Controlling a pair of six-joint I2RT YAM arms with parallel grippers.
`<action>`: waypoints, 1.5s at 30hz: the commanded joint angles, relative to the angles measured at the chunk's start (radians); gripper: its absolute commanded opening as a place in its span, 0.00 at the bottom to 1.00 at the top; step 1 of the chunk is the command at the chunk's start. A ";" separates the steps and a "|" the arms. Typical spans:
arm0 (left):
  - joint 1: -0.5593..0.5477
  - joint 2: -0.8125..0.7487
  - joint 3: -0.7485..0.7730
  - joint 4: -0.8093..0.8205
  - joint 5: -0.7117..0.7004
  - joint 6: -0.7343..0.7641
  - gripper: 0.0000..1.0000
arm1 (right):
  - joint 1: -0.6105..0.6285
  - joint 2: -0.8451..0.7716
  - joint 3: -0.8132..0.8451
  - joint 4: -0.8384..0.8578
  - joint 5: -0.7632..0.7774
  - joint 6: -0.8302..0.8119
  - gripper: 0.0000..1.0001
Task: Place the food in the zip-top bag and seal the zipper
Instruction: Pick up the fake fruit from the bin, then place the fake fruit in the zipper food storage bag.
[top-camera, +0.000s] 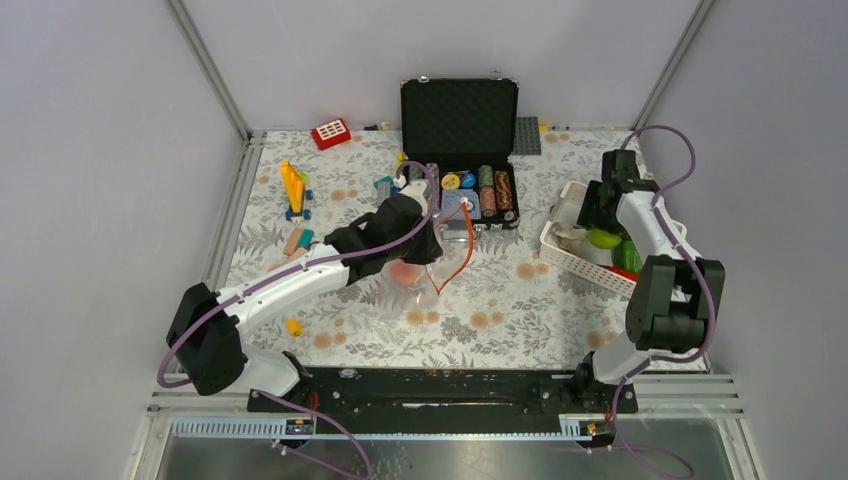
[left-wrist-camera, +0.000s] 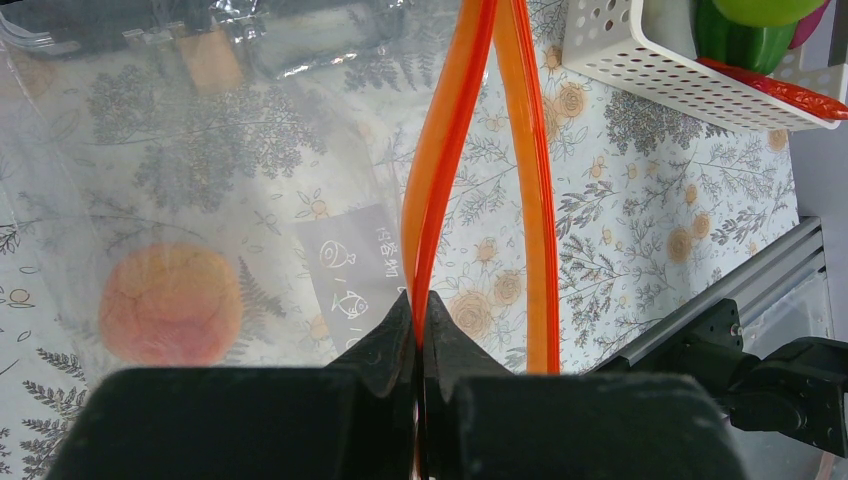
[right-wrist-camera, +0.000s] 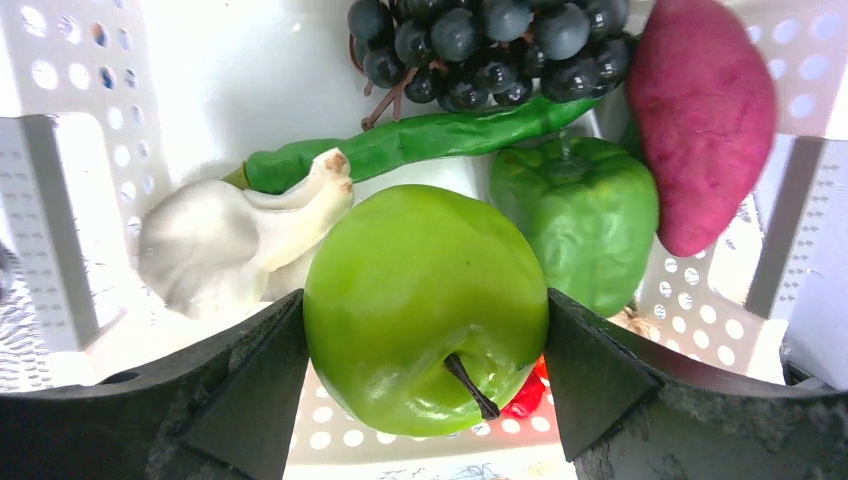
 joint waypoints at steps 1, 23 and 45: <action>0.005 -0.013 0.008 0.041 0.016 0.013 0.00 | -0.010 -0.101 0.010 -0.040 0.033 0.057 0.66; 0.005 -0.008 0.043 0.022 0.001 0.012 0.00 | 0.388 -0.523 -0.224 0.404 -0.857 0.295 0.54; 0.005 -0.050 0.035 0.029 0.003 0.008 0.00 | 0.660 -0.311 -0.133 0.358 -0.514 0.339 0.85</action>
